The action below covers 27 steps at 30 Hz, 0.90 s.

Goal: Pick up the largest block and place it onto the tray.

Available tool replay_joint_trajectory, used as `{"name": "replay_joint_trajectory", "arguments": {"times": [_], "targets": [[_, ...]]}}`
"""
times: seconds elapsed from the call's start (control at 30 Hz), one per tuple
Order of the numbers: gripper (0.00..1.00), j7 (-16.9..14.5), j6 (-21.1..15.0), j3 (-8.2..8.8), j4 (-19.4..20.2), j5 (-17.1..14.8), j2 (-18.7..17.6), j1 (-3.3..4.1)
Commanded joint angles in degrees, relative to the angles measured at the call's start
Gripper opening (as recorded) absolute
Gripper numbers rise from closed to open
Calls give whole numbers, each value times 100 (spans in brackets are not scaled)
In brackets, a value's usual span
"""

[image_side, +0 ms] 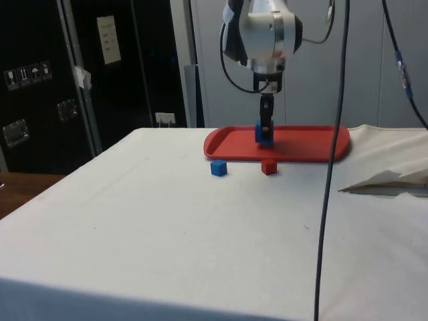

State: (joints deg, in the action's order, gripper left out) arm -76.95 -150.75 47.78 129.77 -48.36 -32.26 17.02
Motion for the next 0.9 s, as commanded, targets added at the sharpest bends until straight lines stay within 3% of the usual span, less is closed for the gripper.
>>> {"name": "replay_joint_trajectory", "arguments": {"times": [0.0,0.03,0.17,0.23,0.27,0.3,0.33,0.4,0.53,0.57,0.6,0.63,0.73,0.87], "targets": [[0,0,0,0,0,0,0,0],[0,-97,11,-74,-52,-109,-40,-80],[0,-223,132,-63,-126,-315,-201,-92],[7,-281,178,-57,-155,-395,-258,-92],[26,-338,218,-40,-183,-476,-304,-86],[35,-275,223,11,-155,-430,-321,-23],[35,-361,235,-34,-189,-504,-321,-80],[60,-384,252,-29,-201,-533,-344,-80],[100,-418,292,-17,-218,-584,-372,-74],[100,-418,298,-11,-218,-590,-378,-74],[100,-361,315,29,-189,-544,-378,-23],[100,-424,304,-11,-218,-590,-378,-74],[100,-424,315,-6,-223,-596,-384,-74],[100,-355,367,138,-195,-481,-298,23]]}}
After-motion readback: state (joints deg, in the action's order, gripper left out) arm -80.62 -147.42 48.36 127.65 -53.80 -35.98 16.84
